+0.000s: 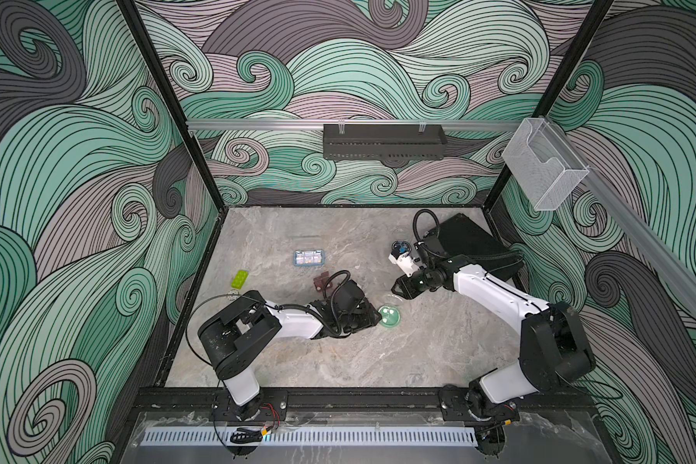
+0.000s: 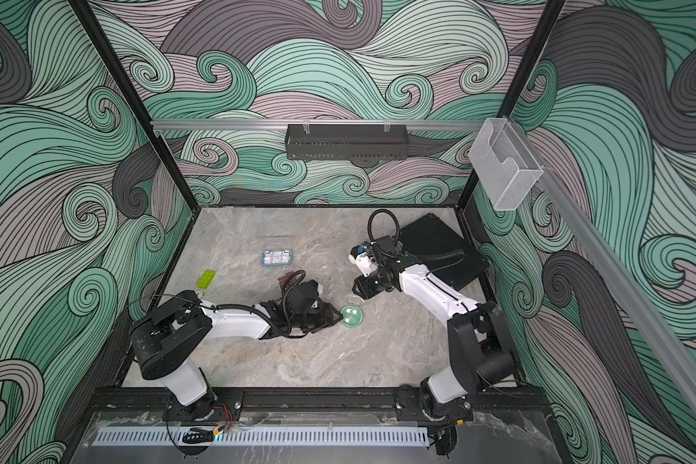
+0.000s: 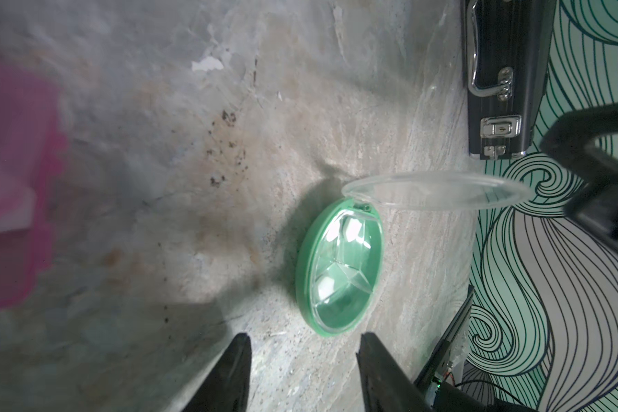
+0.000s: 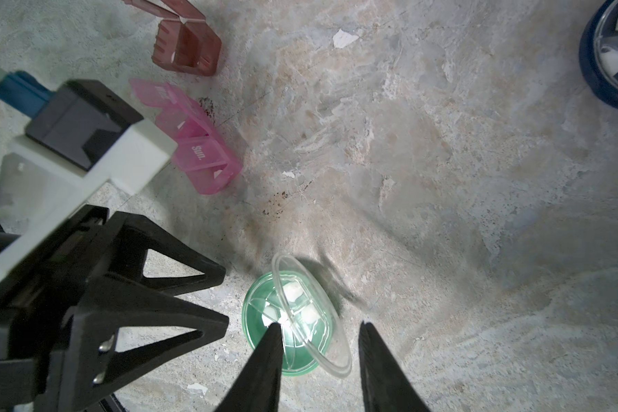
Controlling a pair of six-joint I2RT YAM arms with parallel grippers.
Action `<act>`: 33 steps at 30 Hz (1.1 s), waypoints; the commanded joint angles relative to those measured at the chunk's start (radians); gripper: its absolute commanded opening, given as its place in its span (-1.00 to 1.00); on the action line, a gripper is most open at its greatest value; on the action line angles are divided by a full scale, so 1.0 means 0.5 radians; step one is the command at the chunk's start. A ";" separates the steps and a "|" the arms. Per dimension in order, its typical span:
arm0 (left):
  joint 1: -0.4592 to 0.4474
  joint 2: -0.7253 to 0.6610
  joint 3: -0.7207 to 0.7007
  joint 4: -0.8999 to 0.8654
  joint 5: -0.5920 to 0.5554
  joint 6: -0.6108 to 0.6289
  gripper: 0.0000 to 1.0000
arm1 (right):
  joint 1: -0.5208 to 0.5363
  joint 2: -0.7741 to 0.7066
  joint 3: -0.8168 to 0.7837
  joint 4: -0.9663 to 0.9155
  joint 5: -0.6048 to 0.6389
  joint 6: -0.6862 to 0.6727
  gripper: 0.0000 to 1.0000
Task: Close pillboxes
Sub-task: Close the lid on the pillbox.
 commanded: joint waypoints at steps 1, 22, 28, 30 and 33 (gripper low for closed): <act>-0.015 0.017 0.075 0.046 0.011 -0.012 -0.03 | 0.018 0.023 0.000 0.009 -0.012 -0.012 -0.31; -0.024 0.150 0.128 0.014 -0.032 -0.015 -0.29 | 0.037 0.054 -0.037 0.036 -0.018 -0.003 -0.40; -0.027 0.198 0.140 0.040 -0.026 -0.033 -0.34 | 0.046 0.081 -0.037 0.032 -0.023 -0.006 -0.41; -0.027 0.206 0.144 0.043 -0.026 -0.033 -0.34 | 0.051 0.090 -0.039 0.034 -0.023 -0.009 -0.41; -0.026 0.208 0.144 0.044 -0.026 -0.037 -0.35 | 0.061 0.083 -0.047 0.029 -0.021 -0.007 -0.45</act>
